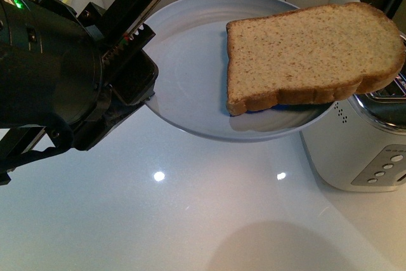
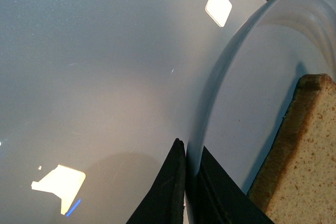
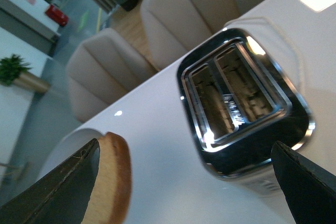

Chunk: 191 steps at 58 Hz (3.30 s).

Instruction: Left arm holds plate, right arm toasts bread

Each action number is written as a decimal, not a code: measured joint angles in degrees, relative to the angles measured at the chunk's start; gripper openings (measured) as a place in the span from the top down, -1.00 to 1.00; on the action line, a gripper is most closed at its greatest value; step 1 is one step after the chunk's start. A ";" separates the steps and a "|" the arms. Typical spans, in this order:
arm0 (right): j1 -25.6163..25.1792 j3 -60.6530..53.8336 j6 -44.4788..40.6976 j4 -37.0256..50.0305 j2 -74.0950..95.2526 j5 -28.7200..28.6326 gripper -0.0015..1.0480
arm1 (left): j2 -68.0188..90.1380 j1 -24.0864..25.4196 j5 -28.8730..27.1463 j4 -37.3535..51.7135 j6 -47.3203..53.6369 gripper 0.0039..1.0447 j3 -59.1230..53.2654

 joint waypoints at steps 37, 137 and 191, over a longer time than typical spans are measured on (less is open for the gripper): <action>14.53 0.55 12.92 14.21 19.23 1.55 -0.83 | 0.00 0.00 -0.04 0.00 0.00 0.95 0.00; 1.84 19.17 -25.88 0.50 14.12 12.02 0.94 | 0.00 -0.02 -0.02 0.00 -0.22 0.95 0.00; 4.11 27.43 -35.65 -1.40 37.55 13.14 0.94 | 0.00 0.00 -0.02 0.00 -0.33 0.95 0.00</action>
